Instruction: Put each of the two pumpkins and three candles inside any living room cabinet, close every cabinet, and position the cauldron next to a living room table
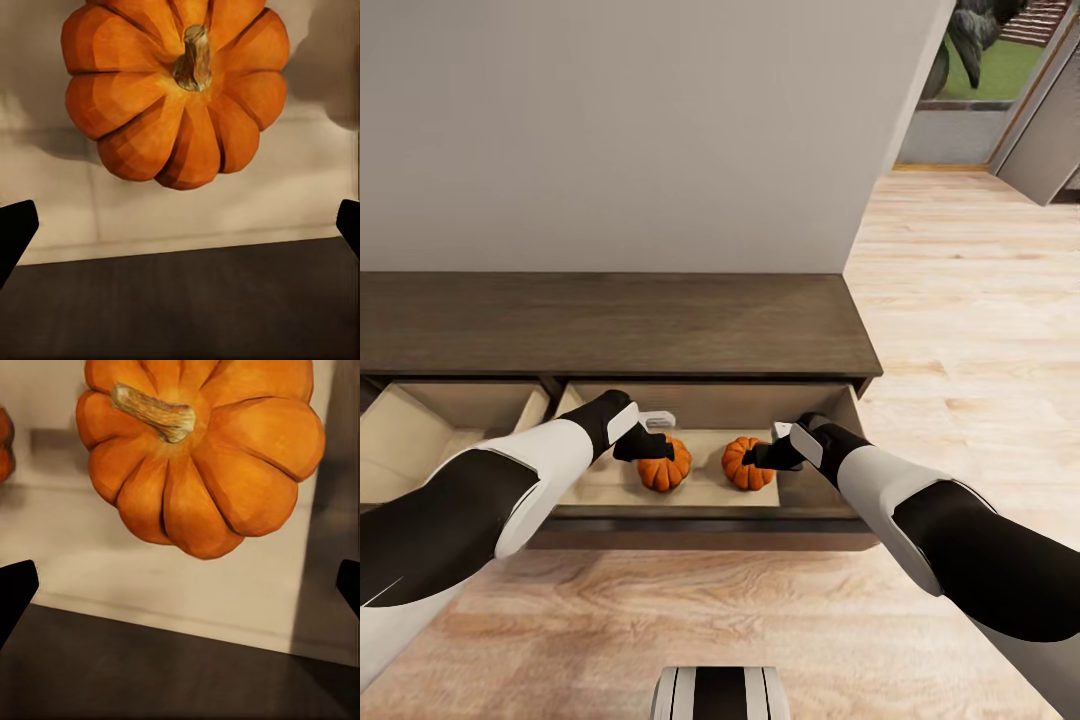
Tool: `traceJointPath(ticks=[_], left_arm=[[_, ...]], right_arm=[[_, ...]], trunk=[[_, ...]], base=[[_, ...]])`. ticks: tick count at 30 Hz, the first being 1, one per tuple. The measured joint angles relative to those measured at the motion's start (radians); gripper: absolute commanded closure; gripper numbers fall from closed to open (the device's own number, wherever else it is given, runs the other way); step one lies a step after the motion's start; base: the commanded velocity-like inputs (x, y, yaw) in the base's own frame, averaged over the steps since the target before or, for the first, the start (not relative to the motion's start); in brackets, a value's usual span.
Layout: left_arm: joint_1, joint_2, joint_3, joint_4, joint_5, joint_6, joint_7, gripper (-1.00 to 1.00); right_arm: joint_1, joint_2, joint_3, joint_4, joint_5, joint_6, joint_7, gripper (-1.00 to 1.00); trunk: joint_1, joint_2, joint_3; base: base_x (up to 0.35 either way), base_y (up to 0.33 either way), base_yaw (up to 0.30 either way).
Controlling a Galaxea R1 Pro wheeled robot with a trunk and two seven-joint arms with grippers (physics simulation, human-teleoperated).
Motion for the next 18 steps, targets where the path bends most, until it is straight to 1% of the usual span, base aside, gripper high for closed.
traceJointPath(ticks=[6,10,11,13,18], left_arm=[[0.0,0.0,0.0,0.001,0.0,0.002,-0.002,-1.0],[0.0,0.0,0.0,0.007,0.0,0.007,0.001,-1.0],[0.0,0.0,-0.001,0.009,0.0,0.028,0.004,-1.0],[0.0,0.0,-0.001,0.01,0.0,0.038,0.006,-1.0],[0.0,0.0,-0.001,0.01,0.0,0.042,0.01,-1.0]], right_arm=[[0.0,0.0,0.001,0.0,0.0,0.002,-0.002,-1.0],[0.0,0.0,0.001,0.0,0.0,0.025,-0.004,-1.0],[0.0,0.0,0.001,0.0,0.0,0.043,-0.005,-1.0],[0.0,0.0,0.001,0.0,0.0,0.048,-0.005,-1.0],[0.0,0.0,0.001,0.0,0.0,0.05,-0.005,-1.0]], trunk=[[-0.003,0.001,0.023],[-0.004,0.002,0.039],[-0.005,0.003,0.043],[-0.006,0.003,0.05],[-0.008,0.004,0.07]], base=[[0.0,0.0,0.0],[0.0,0.0,0.0],[0.0,0.0,0.0],[0.0,0.0,0.0],[0.0,0.0,0.0]])
